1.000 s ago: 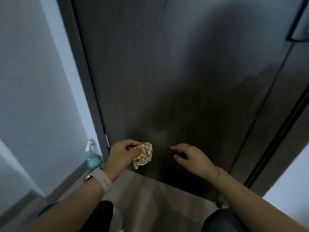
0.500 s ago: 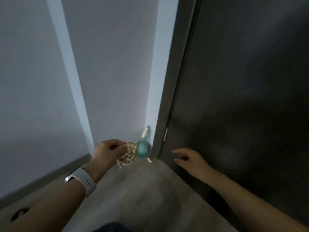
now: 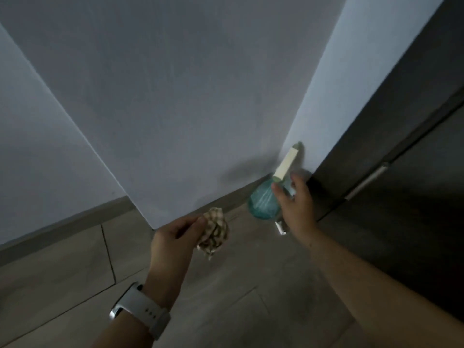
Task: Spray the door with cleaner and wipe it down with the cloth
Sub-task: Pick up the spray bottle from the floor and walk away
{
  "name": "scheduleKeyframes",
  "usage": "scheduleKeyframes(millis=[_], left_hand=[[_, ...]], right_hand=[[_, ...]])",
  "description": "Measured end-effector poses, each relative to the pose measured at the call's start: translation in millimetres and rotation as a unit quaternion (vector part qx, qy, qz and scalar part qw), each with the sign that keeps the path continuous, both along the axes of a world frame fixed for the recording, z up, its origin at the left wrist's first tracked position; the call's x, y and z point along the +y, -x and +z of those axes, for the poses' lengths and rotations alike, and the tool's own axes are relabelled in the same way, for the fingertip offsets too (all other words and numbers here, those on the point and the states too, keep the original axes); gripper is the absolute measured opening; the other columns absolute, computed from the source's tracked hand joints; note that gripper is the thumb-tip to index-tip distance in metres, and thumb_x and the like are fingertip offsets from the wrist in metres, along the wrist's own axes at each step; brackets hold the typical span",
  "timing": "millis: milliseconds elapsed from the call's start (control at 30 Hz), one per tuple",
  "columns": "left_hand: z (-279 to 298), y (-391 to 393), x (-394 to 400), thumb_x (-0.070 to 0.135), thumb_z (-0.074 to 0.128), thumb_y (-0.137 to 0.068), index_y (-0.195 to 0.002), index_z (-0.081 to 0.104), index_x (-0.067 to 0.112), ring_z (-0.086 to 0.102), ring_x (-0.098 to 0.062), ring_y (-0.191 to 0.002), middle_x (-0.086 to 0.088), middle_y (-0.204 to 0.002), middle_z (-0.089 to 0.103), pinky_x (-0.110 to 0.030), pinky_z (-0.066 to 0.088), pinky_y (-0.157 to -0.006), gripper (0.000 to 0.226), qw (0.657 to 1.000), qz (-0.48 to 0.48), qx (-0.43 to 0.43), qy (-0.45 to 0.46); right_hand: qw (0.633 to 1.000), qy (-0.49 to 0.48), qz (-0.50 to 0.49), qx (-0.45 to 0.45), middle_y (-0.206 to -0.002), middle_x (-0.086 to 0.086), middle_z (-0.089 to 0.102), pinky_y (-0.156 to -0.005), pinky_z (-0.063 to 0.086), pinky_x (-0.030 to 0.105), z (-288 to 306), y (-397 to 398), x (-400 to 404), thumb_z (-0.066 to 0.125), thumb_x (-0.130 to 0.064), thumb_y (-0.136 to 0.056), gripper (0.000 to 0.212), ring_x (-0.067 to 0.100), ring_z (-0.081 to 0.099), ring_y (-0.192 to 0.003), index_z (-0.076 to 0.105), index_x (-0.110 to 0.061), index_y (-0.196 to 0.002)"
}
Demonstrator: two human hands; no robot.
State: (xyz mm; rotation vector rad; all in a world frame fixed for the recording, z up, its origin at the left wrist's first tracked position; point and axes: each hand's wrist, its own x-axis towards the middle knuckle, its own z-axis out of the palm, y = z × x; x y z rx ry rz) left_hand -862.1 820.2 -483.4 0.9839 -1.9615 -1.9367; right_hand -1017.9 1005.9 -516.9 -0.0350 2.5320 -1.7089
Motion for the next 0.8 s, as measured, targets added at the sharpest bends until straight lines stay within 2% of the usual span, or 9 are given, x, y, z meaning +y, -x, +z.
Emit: scheduleKeyframes(millis=[67,133,200,300,333,400,567,733,800], left_hand=[[-13,6,1,0.011,0.066,-0.090,-0.089,0.077,0.014,0.072,-0.014,-0.080,-0.001,-0.084,0.076,-0.023,0.054,-0.072,0.011,1.000,0.014,-0.008,-0.023],[-13,9,0,0.009,0.065,-0.090,-0.089,0.077,0.012,0.072,-0.014,-0.079,-0.003,-0.083,0.076,-0.019,0.055,-0.067,0.013,0.999,0.027,-0.013,-0.046],[-3,14,-3,0.008,0.066,-0.089,-0.085,0.076,0.014,0.071,-0.013,-0.076,-0.004,-0.081,0.076,-0.019,0.055,-0.067,0.013,0.998,0.044,-0.014,-0.046],[21,16,-6,0.010,0.069,-0.087,-0.083,0.076,0.020,0.070,-0.014,-0.077,-0.004,-0.082,0.076,-0.026,0.056,-0.072,0.012,0.996,0.063,-0.043,-0.044],[36,14,-5,0.011,0.069,-0.088,-0.084,0.076,0.020,0.071,-0.015,-0.079,-0.003,-0.083,0.076,-0.026,0.057,-0.074,0.012,0.995,0.066,-0.051,-0.055],[74,7,1,0.011,0.068,-0.088,-0.086,0.076,0.021,0.071,-0.012,-0.079,0.000,-0.083,0.076,-0.024,0.057,-0.072,0.013,0.994,0.062,-0.061,-0.068],[204,-23,1,0.006,0.069,-0.086,-0.087,0.074,0.010,0.062,0.002,-0.059,0.002,-0.071,0.071,-0.010,0.046,-0.053,0.006,0.989,0.077,-0.082,-0.096],[365,-74,-1,0.009,0.072,-0.084,-0.086,0.074,0.010,0.058,-0.001,-0.054,-0.003,-0.071,0.071,-0.012,0.043,-0.049,0.003,0.987,0.087,-0.092,-0.096],[438,-97,-3,0.008,0.073,-0.083,-0.085,0.074,0.009,0.060,-0.004,-0.055,-0.004,-0.070,0.072,-0.013,0.044,-0.049,0.003,0.986,0.102,-0.093,-0.097]], right_hand=[[1.000,0.011,-0.011,0.015,-0.100,0.001,0.064,-0.087,0.050,0.035,-18,19,-18,0.065,-0.031,-0.094,0.030,0.010,0.062,-0.097,0.057,-0.010,-0.113],[0.998,0.011,-0.030,0.048,-0.084,-0.011,0.057,-0.077,0.045,0.019,-25,24,-28,0.060,-0.024,-0.097,0.018,-0.006,0.057,-0.079,0.054,-0.010,-0.107],[0.998,-0.001,-0.028,0.063,-0.086,-0.010,0.055,-0.075,0.043,0.011,-20,16,-31,0.055,-0.020,-0.099,0.023,-0.006,0.056,-0.081,0.052,-0.002,-0.112],[0.999,0.030,-0.012,-0.008,-0.102,0.005,0.061,-0.080,0.049,0.021,5,-14,-20,0.050,-0.032,-0.099,0.042,0.010,0.061,-0.093,0.049,0.003,-0.122],[0.999,0.031,-0.011,-0.030,-0.107,0.007,0.062,-0.078,0.050,0.018,20,-26,-13,0.049,-0.037,-0.097,0.047,0.006,0.063,-0.094,0.048,0.000,-0.126],[0.996,0.034,-0.014,-0.082,-0.110,0.003,0.062,-0.072,0.052,0.014,60,-53,1,0.049,-0.041,-0.095,0.049,-0.002,0.064,-0.091,0.049,-0.007,-0.130],[0.984,0.035,-0.024,-0.176,-0.111,0.003,0.064,-0.075,0.057,0.021,195,-121,20,0.050,-0.055,-0.084,0.064,0.003,0.066,-0.092,0.052,-0.013,-0.133],[0.980,0.023,0.008,-0.198,-0.100,0.002,0.067,-0.074,0.051,0.021,368,-173,25,0.057,-0.060,-0.088,0.055,0.011,0.067,-0.092,0.060,-0.013,-0.118],[0.979,0.025,0.039,-0.198,-0.092,0.002,0.067,-0.069,0.051,0.014,448,-189,22,0.060,-0.061,-0.086,0.049,0.006,0.067,-0.085,0.060,-0.016,-0.107]])
